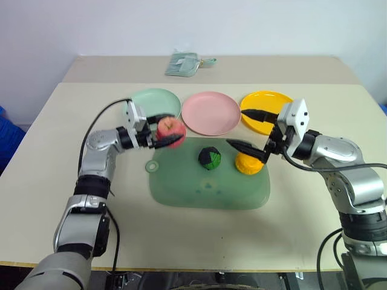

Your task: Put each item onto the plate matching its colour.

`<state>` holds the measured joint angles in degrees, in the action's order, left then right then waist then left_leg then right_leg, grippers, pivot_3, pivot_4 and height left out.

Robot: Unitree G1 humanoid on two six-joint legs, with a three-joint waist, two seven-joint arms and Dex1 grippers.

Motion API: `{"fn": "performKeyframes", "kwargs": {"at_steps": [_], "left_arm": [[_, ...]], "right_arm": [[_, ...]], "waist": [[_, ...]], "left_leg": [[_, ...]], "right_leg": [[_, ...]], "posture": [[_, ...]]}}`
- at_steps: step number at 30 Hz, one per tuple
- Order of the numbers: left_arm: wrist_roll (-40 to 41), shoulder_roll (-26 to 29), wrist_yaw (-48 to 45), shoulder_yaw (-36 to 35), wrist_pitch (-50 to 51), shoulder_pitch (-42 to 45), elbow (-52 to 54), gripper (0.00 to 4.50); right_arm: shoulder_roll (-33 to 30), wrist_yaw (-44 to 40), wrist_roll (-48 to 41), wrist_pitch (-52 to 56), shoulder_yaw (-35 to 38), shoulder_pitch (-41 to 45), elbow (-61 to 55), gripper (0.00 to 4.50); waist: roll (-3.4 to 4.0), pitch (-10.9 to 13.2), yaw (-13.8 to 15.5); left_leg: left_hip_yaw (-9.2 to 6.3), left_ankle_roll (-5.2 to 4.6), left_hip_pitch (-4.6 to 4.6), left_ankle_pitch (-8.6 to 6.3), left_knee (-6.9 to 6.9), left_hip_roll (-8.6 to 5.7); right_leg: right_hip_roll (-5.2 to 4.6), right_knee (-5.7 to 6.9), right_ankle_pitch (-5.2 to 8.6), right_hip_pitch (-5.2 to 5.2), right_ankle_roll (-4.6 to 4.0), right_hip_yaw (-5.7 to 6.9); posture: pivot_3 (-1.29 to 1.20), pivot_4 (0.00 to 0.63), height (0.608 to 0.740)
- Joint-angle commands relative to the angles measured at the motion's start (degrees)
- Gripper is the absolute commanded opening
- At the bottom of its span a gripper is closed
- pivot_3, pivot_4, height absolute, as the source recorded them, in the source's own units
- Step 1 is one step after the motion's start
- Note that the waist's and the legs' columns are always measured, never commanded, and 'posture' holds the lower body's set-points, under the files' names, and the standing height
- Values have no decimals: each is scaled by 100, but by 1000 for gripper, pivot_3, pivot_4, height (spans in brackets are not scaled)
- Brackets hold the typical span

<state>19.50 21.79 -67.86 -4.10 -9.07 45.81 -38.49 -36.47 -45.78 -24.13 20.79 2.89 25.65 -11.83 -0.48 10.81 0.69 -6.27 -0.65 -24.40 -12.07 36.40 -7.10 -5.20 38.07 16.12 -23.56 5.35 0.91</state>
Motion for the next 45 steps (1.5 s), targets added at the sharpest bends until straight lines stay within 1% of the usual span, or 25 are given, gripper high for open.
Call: {"fn": "performKeyframes", "kwargs": {"at_steps": [1, 3, 6, 10, 15, 17, 18, 21, 22, 24, 26, 27, 28, 30, 31, 33, 34, 37, 39, 42, 45], "left_arm": [[-457, -239, 1102, -91, -629, 726, -911, 3175], [-765, -473, 1838, -34, -851, 1194, -1611, 3175], [-1124, -851, 2637, 69, -974, 1770, -2446, 3175], [-1289, -1249, 3164, 12, -903, 2262, -3134, 3175], [-1535, -1540, 3563, 10, -810, 2463, -3524, 3175], [-1683, -1563, 3744, 71, -854, 2455, -3581, 4198], [-1693, -1573, 3816, 35, -889, 2459, -3595, 4461], [-1678, -1556, 3735, -60, -1027, 2473, -3572, 4461], [-1679, -1533, 3672, -67, -1122, 2470, -3546, 4461], [-1410, -1494, 3246, -275, -1120, 2499, -3464, 4461], [-1098, -1424, 2372, -456, -1201, 2452, -3261, 4461], [-885, -1367, 1740, -546, -1149, 2381, -3083, 4461], [-559, -1253, 866, -636, -854, 2218, -2734, 4461], [-112, -1096, -216, -732, -388, 1955, -2197, 4461], [211, -964, -686, -826, 150, 1753, -1850, 4461], [602, -794, -1151, -904, 943, 1464, -1358, 4461], [610, -692, -1407, -778, 1109, 1204, -1063, 4461], [263, -542, -1791, -166, 1036, 404, -204, 4461], [159, -548, -1769, 69, 1001, 118, 194, 4461], [53, -558, -1672, 259, 819, -11, 379, 4461], [-326, -670, -1407, 518, 149, -50, 257, 4461]], "right_arm": [[109, 404, 420, -156, 3, 341, 377, 4500], [152, 460, 531, -200, -13, 395, 471, 4500], [261, 666, 680, -165, -24, 480, 555, 4500], [346, 744, 763, -196, -33, 480, 546, 4500], [358, 793, 783, -142, -8, 368, 343, 4500], [339, 804, 759, -101, 24, 307, 233, 4500], [325, 810, 748, -80, 43, 277, 178, 4500], [307, 832, 731, -15, 92, 226, 67, 4500], [305, 833, 725, 0, 108, 210, 36, 4500], [307, 822, 709, 19, 129, 193, -4, 4500], [307, 784, 679, 7, 145, 183, -31, 4500], [297, 729, 622, 19, 159, 175, -55, 4500], [245, 593, 525, 33, 178, 140, -107, 4500], [170, 402, 385, 71, 211, 92, -166, 4500], [87, 192, 215, 149, 240, 45, -217, 4500], [-31, -84, -17, 248, 279, -19, -284, 4500], [-113, -270, -184, 326, 294, -70, -362, 4500], [-272, -617, -485, 460, 309, -118, -490, 4500], [-280, -603, -396, 402, 246, -56, -431, 4500], [-242, -532, -251, 302, 180, 30, -278, 4500], [-275, -569, -200, 257, 131, 13, -254, 4500]], "waist": [[-2, 0, 17], [-4, 1, 16], [-5, 1, 6], [-6, 2, -9], [-6, 2, -42], [-6, 2, -46], [-6, 2, -45], [-6, 2, -35], [-6, 2, -29], [-6, 2, -26], [-6, 2, -29], [-6, 2, -32], [-5, 2, -39], [-4, 1, -69], [-3, 0, -96], [-2, 0, -150], [-2, 0, -159], [-1, -1, -171], [-1, 0, -140], [-3, 0, -80], [-2, -1, -37]], "left_leg": [[0, 0, 0, 0, 2, 0], [0, 0, -3, 0, 7, -2], [1, -5, -10, -3, 11, -6], [4, -8, -12, -4, 15, -7], [6, -7, -11, -4, 16, -5], [6, -7, -11, -4, 16, -5], [6, -7, -12, -4, 16, -5], [6, -7, -12, -4, 17, -5], [6, -7, -12, -4, 18, -5], [6, -7, -12, -4, 20, -5], [6, -7, -12, -4, 20, -5], [6, -7, -12, -4, 20, -5], [7, -7, -13, -4, 21, -5], [7, -7, -13, -4, 20, -3], [7, -7, -13, -4, 20, -3], [6, -7, -12, -4, 20, -1], [6, -7, -11, -4, 20, 1], [6, -7, -8, -4, 19, 3], [5, -7, -8, -4, 24, 4], [-1, -9, -11, -7, 43, 3], [0, -22, -9, -16, 50, 3]], "right_leg": [[1, 0, 0, 1, 0, 1], [2, 0, -2, 1, 3, 2], [0, -1, -3, 0, 7, 2], [1, -1, -4, -1, 10, 2], [4, 3, -4, -3, 10, 1], [4, 3, -4, -4, 10, 0], [5, 4, -4, -6, 10, 0], [5, 4, -4, -5, 10, -1], [5, 4, -4, -5, 10, -1], [5, 4, -5, -4, 11, -1], [5, 4, -5, -4, 11, -1], [5, 4, -5, -4, 11, -1], [5, 4, -5, -4, 11, -1], [5, 3, -5, -4, 11, -1], [5, 3, -5, -4, 10, -1], [6, 2, -4, -2, 10, -1], [7, 2, -4, 0, 10, -2], [9, 3, -4, 1, 10, -5], [9, 3, -4, 2, 9, -6], [9, 3, -7, 10, 12, -6], [9, 3, -9, 16, 15, -6]], "posture": [[0, 150, 738], [0, 150, 738], [0, 150, 738], [0, 150, 738], [0, 150, 738], [0, 150, 738], [0, 150, 738], [0, 150, 738], [0, 150, 738], [0, 150, 738], [0, 150, 738], [0, 150, 738], [0, 150, 738], [0, 150, 738], [0, 150, 738], [0, 150, 738], [0, 150, 738], [0, 150, 738], [0, 150, 738], [0, 150, 738], [0, 150, 738]]}}
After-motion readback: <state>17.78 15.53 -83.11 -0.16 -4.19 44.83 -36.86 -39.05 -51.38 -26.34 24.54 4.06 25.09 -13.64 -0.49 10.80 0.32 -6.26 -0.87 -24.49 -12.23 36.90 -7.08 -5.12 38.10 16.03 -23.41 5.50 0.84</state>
